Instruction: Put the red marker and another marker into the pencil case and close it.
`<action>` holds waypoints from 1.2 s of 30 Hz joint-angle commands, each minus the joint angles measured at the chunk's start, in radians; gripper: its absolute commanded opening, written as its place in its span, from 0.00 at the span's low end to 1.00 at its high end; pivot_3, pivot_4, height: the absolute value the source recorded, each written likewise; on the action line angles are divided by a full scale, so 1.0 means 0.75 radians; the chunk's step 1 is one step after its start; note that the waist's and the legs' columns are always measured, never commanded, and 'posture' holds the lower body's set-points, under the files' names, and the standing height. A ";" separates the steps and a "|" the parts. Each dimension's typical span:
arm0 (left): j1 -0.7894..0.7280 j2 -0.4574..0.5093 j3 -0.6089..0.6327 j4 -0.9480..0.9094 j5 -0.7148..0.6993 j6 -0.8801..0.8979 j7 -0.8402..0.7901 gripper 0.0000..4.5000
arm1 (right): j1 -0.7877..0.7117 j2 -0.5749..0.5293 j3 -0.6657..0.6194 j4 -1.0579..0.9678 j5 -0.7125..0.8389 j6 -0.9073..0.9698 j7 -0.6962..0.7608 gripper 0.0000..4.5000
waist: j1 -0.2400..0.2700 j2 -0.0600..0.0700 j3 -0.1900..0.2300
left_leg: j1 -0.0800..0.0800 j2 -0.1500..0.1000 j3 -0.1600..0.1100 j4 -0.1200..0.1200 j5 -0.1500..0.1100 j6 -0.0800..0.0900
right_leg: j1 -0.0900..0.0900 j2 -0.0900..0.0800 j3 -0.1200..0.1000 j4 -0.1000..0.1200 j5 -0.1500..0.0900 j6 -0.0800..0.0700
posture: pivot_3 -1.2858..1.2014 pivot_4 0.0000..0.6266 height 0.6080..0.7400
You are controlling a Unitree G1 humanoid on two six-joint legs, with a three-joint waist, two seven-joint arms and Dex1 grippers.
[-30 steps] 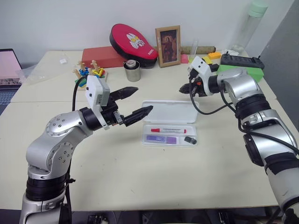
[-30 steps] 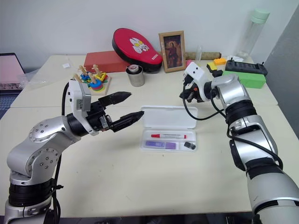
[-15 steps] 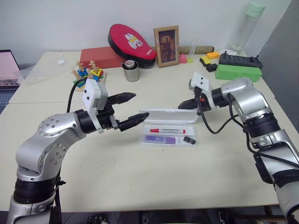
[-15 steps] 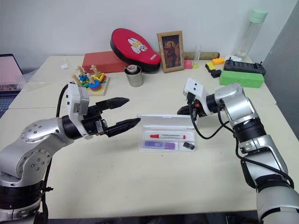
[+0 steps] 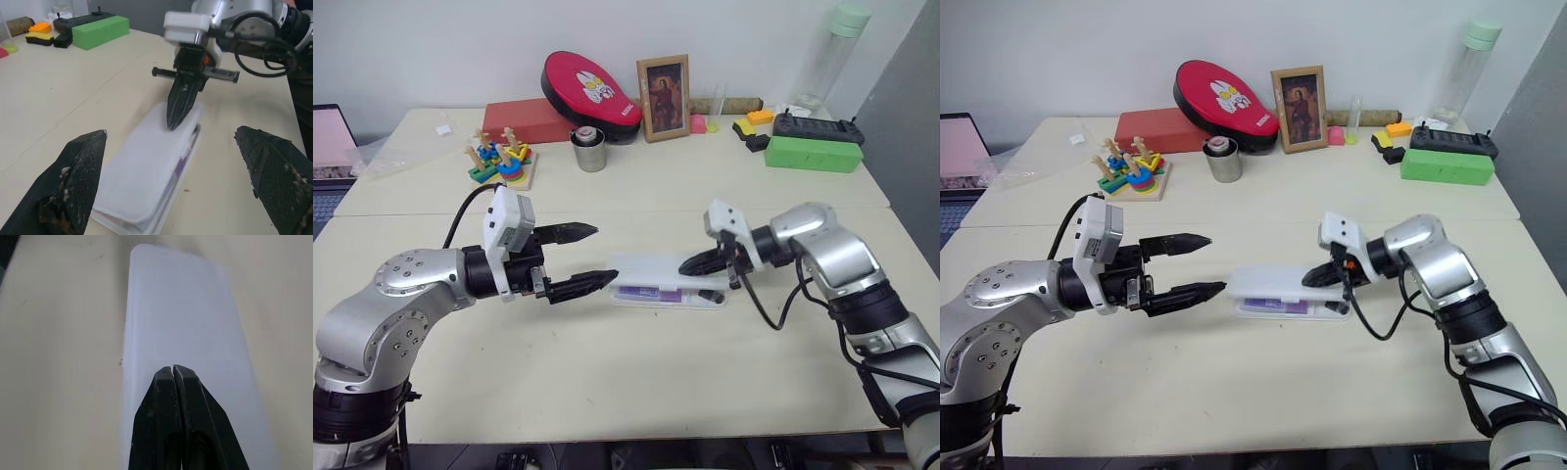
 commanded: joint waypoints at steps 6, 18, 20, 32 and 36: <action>-0.007 0.040 0.022 -0.037 -0.016 -0.001 -0.029 1.00 | 0.078 0.031 0.103 0.158 -0.145 -0.147 -0.094 0.01 | 0.000 -0.003 -0.002 | 0.015 0.000 0.000 -0.001 0.000 0.001 | 0.015 0.000 0.000 -0.001 0.000 0.000 | 0.52 0.24 1.00; -0.037 -0.036 0.073 0.103 0.065 0.002 0.190 1.00 | 0.052 0.072 -0.397 0.105 0.188 -0.004 -0.278 0.12 | 0.005 -0.004 -0.002 | 0.020 0.001 0.000 -0.005 0.000 0.001 | 0.019 0.000 0.001 -0.001 0.000 0.000 | 0.52 0.24 1.00; -0.034 -0.031 0.093 0.155 0.122 -0.024 0.229 1.00 | 0.053 0.026 -0.457 0.129 0.193 0.014 -0.317 0.23 | 0.007 -0.004 -0.002 | 0.020 0.001 0.000 -0.007 0.000 0.001 | 0.018 0.000 0.000 -0.003 0.000 0.000 | 0.52 0.24 1.00; -0.060 0.008 0.140 0.503 0.329 -0.181 0.199 1.00 | 0.079 -0.135 -0.513 0.203 0.149 0.047 -0.433 0.92 | 0.002 -0.004 -0.002 | 0.018 0.001 0.003 -0.009 0.000 0.001 | 0.014 0.000 0.004 -0.002 -0.001 -0.001 | 0.52 0.24 1.00; -0.010 0.054 0.163 0.497 0.349 -0.165 0.162 1.00 | 0.131 -0.209 -0.495 0.160 0.149 0.075 -0.393 0.99 | 0.004 -0.004 -0.002 | 0.017 0.001 0.004 -0.009 0.000 0.001 | 0.012 0.000 0.004 -0.003 -0.001 -0.001 | 0.52 0.24 1.00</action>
